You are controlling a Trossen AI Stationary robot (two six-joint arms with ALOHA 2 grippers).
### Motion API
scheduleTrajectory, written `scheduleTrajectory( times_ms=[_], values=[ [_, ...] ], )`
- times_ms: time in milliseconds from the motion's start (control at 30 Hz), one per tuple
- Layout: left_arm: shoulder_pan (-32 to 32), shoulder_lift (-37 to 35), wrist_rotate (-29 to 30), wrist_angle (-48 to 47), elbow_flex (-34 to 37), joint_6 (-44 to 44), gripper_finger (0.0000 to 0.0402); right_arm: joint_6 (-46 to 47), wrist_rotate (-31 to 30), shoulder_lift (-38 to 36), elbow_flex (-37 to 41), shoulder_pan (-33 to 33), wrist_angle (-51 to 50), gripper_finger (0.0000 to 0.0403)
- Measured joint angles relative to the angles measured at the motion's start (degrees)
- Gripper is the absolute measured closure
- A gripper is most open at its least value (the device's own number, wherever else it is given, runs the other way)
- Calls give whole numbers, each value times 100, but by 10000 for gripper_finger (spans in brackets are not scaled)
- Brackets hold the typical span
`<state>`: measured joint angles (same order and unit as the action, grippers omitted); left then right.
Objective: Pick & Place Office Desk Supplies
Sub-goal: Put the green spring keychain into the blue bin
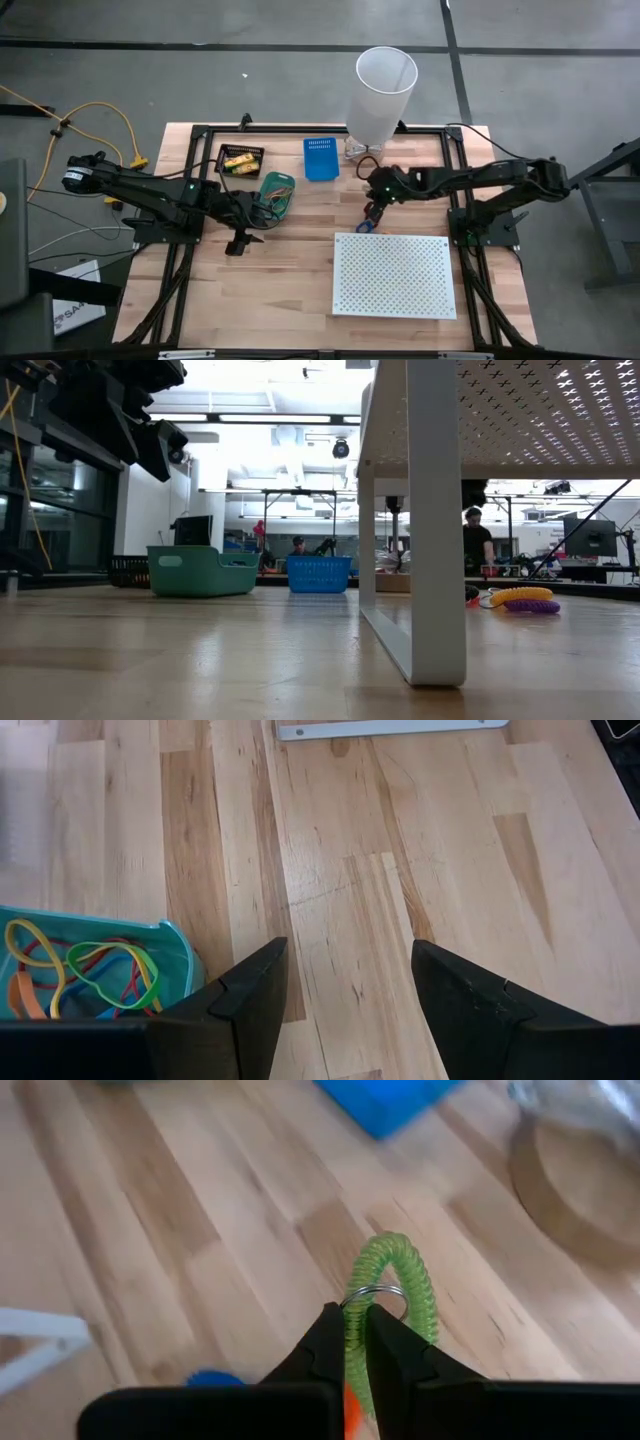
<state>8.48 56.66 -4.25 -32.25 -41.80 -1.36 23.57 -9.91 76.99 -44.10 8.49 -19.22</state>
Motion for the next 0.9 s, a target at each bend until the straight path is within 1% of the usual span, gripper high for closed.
scheduleTrajectory(
  times_ms=[300, 500, 733, 900],
  values=[
    [1, 0, 0, 0, 0, -2, 195, -442, 87, 2, 0, 2, 1179, 390],
    [-1, 0, 0, 0, 0, 1, 195, -595, 86, 2, 0, 2, 1560, 390],
    [1, 1, 0, 0, 0, 17, 195, -815, 84, 5, -92, 2, 1588, 390],
    [1, 0, 0, 0, 0, 1, 195, -1017, -270, 371, -744, -85, 1204, 390]
  ],
)
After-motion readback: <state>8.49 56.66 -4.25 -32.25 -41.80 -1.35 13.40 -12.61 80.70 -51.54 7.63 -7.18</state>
